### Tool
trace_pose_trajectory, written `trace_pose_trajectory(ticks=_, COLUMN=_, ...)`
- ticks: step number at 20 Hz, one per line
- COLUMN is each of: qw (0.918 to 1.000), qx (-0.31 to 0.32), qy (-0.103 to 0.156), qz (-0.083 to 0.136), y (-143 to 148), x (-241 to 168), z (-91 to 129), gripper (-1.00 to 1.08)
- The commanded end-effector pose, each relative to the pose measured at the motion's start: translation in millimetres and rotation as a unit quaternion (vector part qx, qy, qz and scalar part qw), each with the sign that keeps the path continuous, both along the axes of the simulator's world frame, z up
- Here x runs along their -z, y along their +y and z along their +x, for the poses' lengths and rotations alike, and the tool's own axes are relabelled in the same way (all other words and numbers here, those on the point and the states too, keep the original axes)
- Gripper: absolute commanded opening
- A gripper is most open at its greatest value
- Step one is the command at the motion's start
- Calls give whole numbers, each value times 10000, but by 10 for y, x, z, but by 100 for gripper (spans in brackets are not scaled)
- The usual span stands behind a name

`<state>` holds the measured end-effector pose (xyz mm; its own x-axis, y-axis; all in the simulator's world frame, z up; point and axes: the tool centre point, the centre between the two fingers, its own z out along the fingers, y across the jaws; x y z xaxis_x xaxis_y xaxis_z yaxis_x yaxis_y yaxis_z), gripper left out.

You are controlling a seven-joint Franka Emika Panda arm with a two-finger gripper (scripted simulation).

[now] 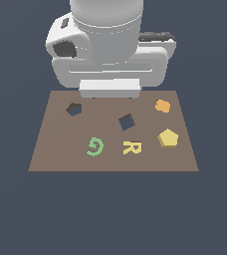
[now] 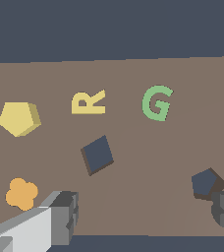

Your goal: Insert a designated object into the corresponding slot on a board.

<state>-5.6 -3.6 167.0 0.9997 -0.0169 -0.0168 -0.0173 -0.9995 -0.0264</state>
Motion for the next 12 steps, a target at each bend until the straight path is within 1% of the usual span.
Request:
trace_pose_trajectory(ticks=1, qw=10000, qx=0, qy=0, qz=0, y=0, x=0, z=0, gripper=100)
trace_pose_trajectory(ticks=6, qw=10000, qx=-60, qy=-5, qz=-3, y=75, x=52, z=34, gripper=100)
trace_pose_trajectory(ticks=12, qw=9996, qx=-290, qy=-22, qz=-16, y=360, x=247, z=155, gripper=100)
